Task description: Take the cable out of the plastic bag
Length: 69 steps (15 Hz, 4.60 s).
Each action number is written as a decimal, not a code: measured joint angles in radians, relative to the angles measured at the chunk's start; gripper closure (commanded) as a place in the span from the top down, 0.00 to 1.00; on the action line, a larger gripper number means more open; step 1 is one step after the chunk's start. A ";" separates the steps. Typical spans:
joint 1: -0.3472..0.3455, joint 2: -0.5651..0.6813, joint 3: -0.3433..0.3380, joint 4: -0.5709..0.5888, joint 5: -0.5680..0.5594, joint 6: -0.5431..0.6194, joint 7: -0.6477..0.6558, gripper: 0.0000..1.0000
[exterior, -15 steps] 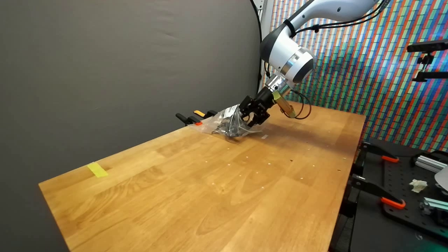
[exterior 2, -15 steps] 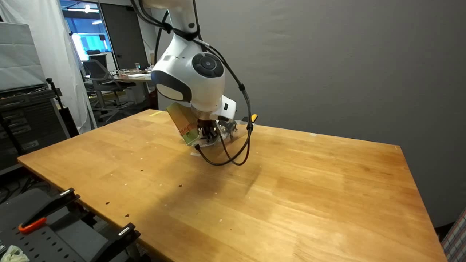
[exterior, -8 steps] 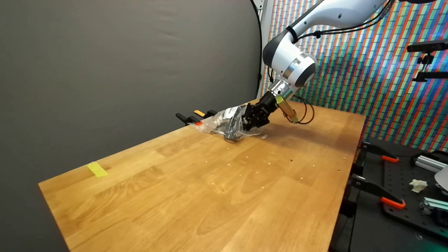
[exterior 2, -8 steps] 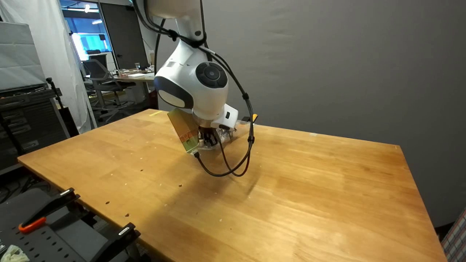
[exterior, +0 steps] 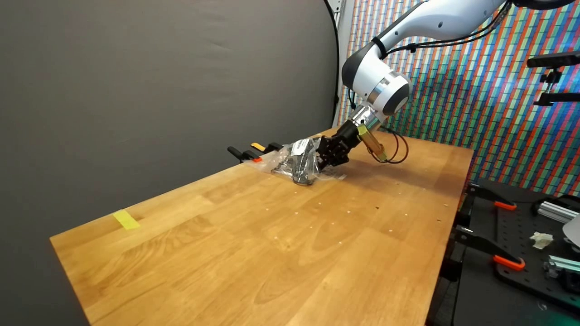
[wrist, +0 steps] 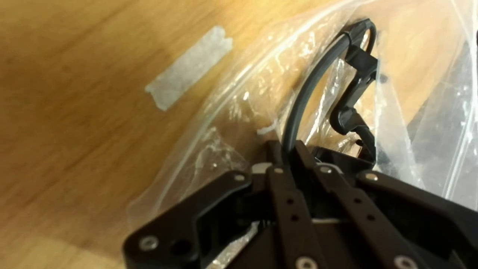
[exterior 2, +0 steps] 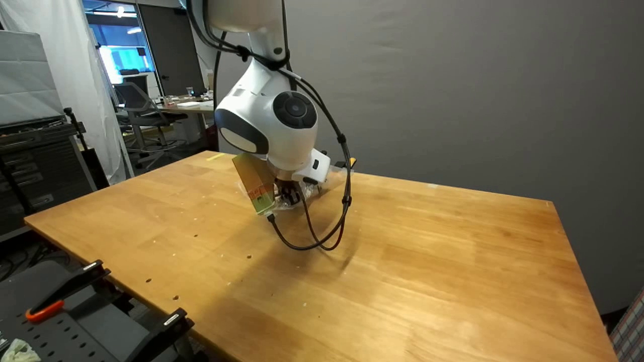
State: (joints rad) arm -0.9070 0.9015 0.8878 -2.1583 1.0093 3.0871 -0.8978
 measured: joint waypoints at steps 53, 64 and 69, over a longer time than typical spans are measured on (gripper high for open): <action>0.992 -0.486 -0.833 0.396 -1.532 -2.122 1.931 0.02; 1.144 -0.385 -0.785 0.498 -1.555 -1.774 1.909 0.02; 1.167 -0.405 -0.787 0.457 -1.575 -1.484 1.913 0.02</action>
State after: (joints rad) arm 0.2596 0.4968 0.1010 -1.7014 -0.5656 1.6028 1.0149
